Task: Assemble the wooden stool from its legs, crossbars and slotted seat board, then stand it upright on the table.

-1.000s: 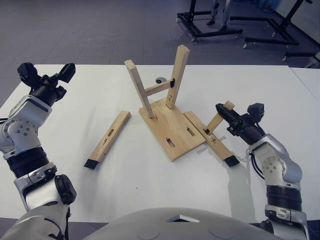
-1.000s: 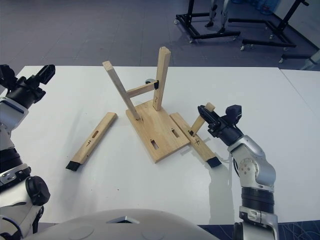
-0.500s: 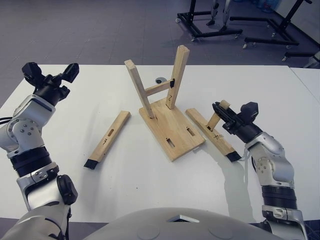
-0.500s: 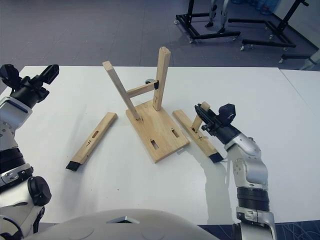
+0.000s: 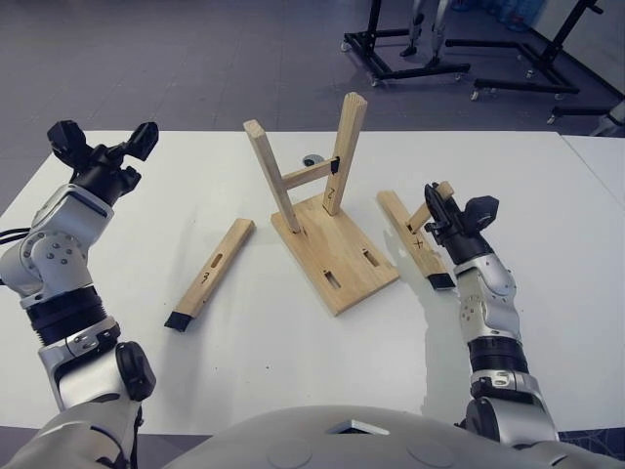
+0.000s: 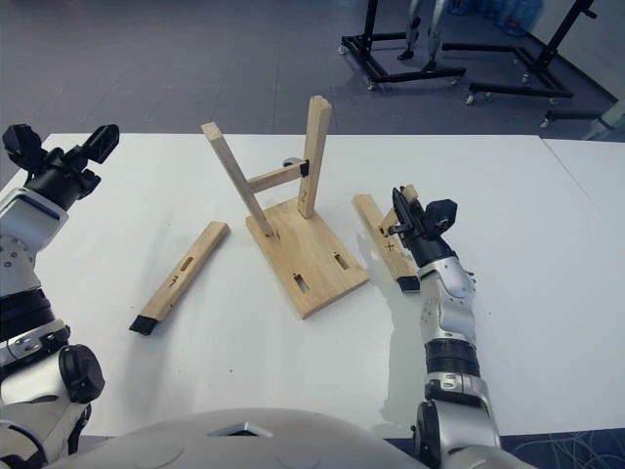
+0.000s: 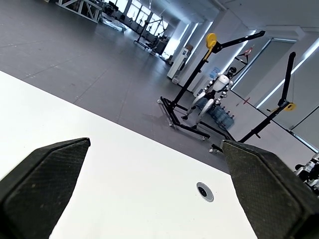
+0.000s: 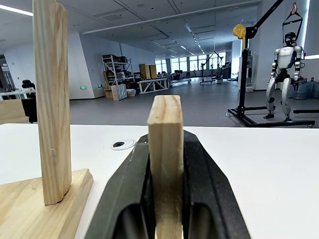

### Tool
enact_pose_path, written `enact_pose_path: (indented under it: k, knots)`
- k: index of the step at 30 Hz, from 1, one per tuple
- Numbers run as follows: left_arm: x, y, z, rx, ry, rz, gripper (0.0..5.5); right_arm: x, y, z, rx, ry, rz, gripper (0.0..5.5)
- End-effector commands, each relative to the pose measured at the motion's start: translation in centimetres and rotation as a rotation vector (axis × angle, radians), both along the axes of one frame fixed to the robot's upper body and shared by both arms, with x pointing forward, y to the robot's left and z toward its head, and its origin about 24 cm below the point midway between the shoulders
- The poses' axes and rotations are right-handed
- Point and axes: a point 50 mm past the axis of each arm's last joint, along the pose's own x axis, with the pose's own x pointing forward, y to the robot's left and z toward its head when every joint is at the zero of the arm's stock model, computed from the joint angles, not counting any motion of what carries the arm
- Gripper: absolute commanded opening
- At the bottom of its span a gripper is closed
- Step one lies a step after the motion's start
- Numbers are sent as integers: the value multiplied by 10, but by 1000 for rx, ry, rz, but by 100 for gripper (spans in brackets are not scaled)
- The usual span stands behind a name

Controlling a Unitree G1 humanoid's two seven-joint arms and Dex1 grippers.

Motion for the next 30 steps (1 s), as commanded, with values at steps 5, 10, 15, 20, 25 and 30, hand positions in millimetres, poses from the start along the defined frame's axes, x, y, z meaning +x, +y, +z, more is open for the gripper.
enact_pose_path:
  k: [5, 10, 15, 20, 25, 30]
  knots:
    - [-2, -3, -3, 1, 6, 11, 482, -23, 6, -58, -82, 358, 18, 39]
    - [-2, -4, -5, 2, 9, 9, 482, -24, 0, -63, -13, 414, -32, 39]
    - [-3, -4, -6, 2, 13, 8, 482, -25, -5, -69, 18, 479, -63, 39]
    - [-3, -5, -7, 2, 13, 6, 482, -26, 0, -71, -17, 503, -45, 39]
    - [-2, -5, -7, 3, 12, 5, 482, -25, 3, -72, -26, 500, -38, 39]
    - [-2, -3, -10, 4, 14, 8, 482, -29, 2, -77, -12, 538, -63, 125]
